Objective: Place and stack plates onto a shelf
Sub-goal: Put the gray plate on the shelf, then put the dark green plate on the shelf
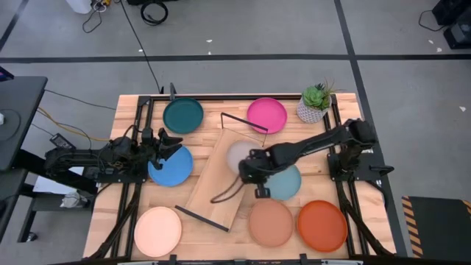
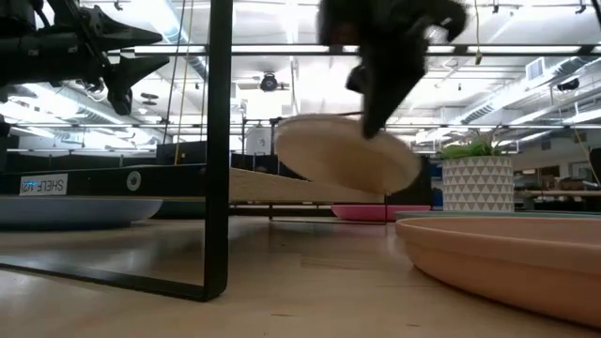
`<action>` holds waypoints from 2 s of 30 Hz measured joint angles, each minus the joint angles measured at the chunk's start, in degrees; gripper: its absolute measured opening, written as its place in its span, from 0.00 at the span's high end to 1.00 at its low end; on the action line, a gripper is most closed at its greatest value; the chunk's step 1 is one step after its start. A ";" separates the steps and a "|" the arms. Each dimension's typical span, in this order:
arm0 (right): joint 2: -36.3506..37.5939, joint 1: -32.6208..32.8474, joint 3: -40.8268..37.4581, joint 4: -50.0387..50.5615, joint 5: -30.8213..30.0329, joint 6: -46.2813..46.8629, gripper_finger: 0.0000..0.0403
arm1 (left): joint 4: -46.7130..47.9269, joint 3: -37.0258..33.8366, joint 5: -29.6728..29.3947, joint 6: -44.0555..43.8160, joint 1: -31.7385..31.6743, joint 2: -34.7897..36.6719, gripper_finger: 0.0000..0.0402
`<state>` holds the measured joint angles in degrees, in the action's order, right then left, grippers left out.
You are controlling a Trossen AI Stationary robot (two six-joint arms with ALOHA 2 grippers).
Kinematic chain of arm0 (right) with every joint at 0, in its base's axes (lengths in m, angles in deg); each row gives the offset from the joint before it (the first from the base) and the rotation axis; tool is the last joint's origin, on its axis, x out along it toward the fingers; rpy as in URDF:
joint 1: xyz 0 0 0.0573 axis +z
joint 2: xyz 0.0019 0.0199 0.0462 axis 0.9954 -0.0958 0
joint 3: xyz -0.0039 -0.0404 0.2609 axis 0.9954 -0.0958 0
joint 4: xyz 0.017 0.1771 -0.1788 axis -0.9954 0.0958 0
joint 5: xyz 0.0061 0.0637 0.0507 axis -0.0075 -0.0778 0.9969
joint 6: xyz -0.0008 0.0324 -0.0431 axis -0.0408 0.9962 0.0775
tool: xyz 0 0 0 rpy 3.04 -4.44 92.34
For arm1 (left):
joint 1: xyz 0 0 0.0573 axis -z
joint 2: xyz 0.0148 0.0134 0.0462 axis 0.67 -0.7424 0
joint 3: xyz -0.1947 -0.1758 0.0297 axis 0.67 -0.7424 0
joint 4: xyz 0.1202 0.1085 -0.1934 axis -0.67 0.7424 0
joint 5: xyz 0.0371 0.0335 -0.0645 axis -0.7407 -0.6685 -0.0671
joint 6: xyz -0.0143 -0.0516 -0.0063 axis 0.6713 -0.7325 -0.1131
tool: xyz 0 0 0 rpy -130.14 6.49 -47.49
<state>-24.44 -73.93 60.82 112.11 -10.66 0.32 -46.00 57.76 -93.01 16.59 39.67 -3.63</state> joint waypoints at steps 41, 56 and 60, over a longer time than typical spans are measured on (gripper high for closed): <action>16.48 5.60 -18.73 -3.43 -11.16 11.46 0.73 | 6.05 0.00 0.37 16.08 0.00 -0.02 0.60; 31.90 6.14 -46.59 -30.79 -21.53 12.70 0.73 | 4.45 5.55 -11.06 19.15 -0.07 -1.09 0.60; 34.91 6.13 -49.97 -34.23 -23.13 10.39 0.73 | 14.03 12.24 -14.58 16.06 -1.17 -6.81 0.60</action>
<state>10.48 -67.80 10.85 77.88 -33.79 10.71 -31.97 70.00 -107.59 32.65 38.50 -10.44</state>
